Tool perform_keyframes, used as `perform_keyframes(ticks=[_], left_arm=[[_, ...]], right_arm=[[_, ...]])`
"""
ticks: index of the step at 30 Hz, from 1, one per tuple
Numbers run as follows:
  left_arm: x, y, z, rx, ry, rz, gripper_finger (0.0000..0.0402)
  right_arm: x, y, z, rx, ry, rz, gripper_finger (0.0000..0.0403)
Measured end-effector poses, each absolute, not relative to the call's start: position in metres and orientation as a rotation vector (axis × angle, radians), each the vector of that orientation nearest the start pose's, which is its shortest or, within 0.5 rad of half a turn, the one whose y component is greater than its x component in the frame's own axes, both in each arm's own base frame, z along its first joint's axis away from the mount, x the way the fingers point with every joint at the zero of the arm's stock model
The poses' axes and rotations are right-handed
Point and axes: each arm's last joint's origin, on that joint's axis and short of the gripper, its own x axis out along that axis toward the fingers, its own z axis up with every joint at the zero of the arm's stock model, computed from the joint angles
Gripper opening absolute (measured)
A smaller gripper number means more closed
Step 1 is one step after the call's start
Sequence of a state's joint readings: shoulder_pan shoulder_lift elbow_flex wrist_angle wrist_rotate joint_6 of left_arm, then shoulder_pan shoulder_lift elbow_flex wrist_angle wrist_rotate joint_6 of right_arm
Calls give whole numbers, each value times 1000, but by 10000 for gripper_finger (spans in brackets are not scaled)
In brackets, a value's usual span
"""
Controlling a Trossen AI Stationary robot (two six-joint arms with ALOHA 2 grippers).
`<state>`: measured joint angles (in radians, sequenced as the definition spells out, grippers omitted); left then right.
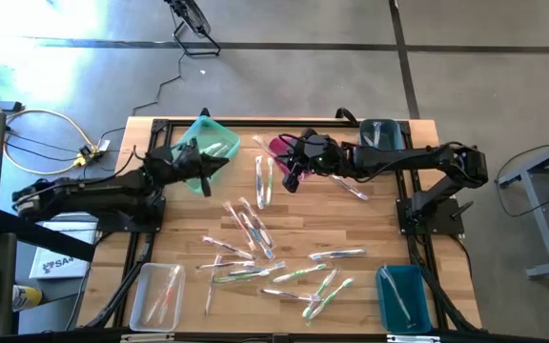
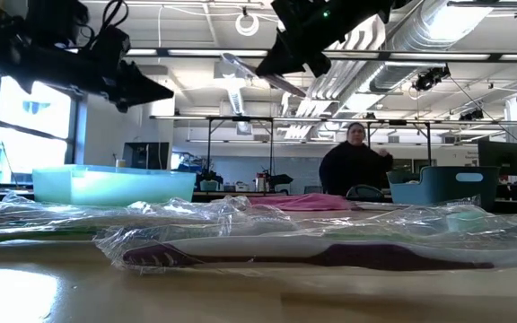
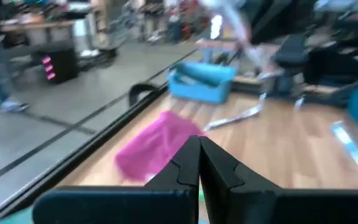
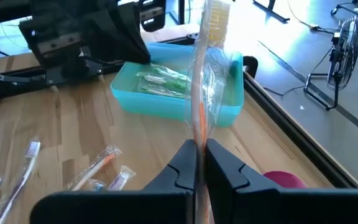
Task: Pick & Place Toothbrushes
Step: Put the orange toothbrush to the transparent bin
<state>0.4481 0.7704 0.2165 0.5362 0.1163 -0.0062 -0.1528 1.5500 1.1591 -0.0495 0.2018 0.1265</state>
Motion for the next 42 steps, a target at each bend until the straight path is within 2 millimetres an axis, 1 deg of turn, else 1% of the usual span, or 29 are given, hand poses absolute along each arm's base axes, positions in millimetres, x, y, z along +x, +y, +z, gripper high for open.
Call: perform_keyframes(ticks=[4,9,13,16,21,24,27,32,35,39,42], left_arm=[[147,76,215,15,-52,233,0],[142,84,216,27,-62,197,0],[137,91,216,29,-55,171,0],[133,95,216,35,-56,136,0],[125,101,216,36,-58,96,0],[124,102,216,7,-55,68,0],[124,102,216,-7,-52,50,0],[124,102,216,-6,-52,48,0],[124,100,216,-5,-50,3,0],[124,98,216,-5,-45,-80,0],[124,97,216,-4,-45,-93,0]], right_arm=[[351,-59,286,118,402,-351,7],[362,-61,275,110,380,-339,7],[372,-63,268,105,349,-290,7],[378,-62,267,95,304,-244,7],[380,-60,274,89,227,-211,7],[382,-56,277,82,196,-197,7],[388,-50,275,58,150,-176,7],[401,-46,258,51,122,-155,7],[406,-47,250,50,119,-132,7],[408,-48,244,55,132,-136,7],[408,-48,243,57,138,-138,7]])
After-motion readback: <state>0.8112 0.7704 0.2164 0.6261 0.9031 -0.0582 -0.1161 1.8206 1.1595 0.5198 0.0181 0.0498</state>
